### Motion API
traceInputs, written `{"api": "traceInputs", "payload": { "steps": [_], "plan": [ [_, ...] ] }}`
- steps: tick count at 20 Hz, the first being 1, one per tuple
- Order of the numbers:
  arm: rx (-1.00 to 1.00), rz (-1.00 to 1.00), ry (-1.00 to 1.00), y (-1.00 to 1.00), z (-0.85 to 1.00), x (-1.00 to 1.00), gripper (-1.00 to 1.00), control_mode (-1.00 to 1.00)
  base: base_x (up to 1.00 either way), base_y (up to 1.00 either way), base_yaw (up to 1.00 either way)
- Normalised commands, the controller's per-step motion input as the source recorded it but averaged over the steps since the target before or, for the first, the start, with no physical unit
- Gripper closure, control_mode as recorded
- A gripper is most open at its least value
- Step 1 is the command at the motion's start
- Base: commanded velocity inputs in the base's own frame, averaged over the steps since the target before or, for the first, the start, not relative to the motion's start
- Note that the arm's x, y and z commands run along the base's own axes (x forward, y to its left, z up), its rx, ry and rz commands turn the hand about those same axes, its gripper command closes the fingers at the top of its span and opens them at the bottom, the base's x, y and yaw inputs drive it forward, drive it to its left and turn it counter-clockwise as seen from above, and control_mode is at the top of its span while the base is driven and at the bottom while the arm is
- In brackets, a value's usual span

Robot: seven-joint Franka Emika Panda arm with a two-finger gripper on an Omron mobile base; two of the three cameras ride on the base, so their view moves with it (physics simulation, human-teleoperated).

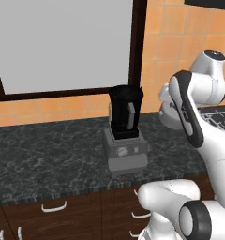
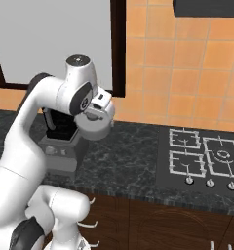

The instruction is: Close the lid blender by securely placing the lid on top.

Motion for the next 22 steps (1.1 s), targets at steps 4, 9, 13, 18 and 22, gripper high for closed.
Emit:
{"api": "traceInputs", "payload": {
  "steps": [4, 9, 13, 18, 22],
  "plan": [
    [0.00, 0.00, -0.11, 0.28, 1.00, -0.02, 1.00, -1.00, 0.00, 0.00, 0.00],
    [0.00, 0.02, -0.08, 0.51, 0.97, 0.00, 1.00, -1.00, 0.00, 0.00, 0.00],
    [0.00, 0.04, -0.05, 0.61, 0.90, 0.00, 1.00, -1.00, 0.00, 0.00, 0.00],
    [0.00, 0.03, -0.01, 0.87, 0.46, 0.21, 1.00, -1.00, 0.00, 0.00, 0.00],
    [-0.04, 0.00, 0.00, 0.70, 0.19, 0.37, 1.00, -1.00, 0.00, 0.00, 0.00]
  ]
}}
